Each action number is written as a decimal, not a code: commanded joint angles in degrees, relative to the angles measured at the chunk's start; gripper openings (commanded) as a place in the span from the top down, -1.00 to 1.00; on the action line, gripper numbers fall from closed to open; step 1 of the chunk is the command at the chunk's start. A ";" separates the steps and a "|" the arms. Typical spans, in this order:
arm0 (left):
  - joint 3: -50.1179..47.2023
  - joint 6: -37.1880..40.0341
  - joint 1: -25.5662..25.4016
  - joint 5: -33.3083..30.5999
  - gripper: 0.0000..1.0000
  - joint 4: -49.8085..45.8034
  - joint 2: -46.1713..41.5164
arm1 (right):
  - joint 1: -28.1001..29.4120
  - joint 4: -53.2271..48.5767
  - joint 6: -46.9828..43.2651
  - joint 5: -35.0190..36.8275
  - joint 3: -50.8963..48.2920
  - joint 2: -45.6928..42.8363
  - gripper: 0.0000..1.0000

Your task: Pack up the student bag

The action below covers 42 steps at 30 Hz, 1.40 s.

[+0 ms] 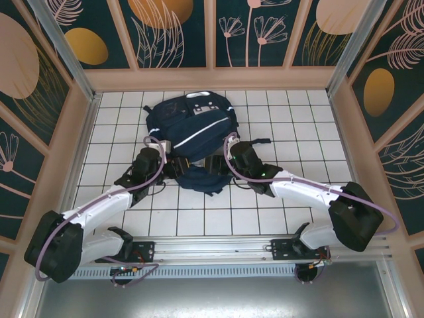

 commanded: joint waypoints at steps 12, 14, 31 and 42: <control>0.47 -0.44 -5.20 0.78 0.18 -4.65 -8.66 | 0.48 1.59 0.13 1.91 -0.64 -1.11 -0.41; 1.75 -1.26 -5.19 -5.11 0.21 -7.58 -9.37 | 0.74 1.53 0.14 1.95 -0.40 -0.90 -0.41; 2.47 -5.94 -0.19 -15.25 0.22 -8.27 -7.68 | 8.57 2.08 -9.42 5.99 8.86 14.88 0.09; 2.04 -6.55 -0.19 -13.25 0.19 -6.69 -6.01 | 8.66 3.56 -11.88 4.01 12.84 19.28 0.13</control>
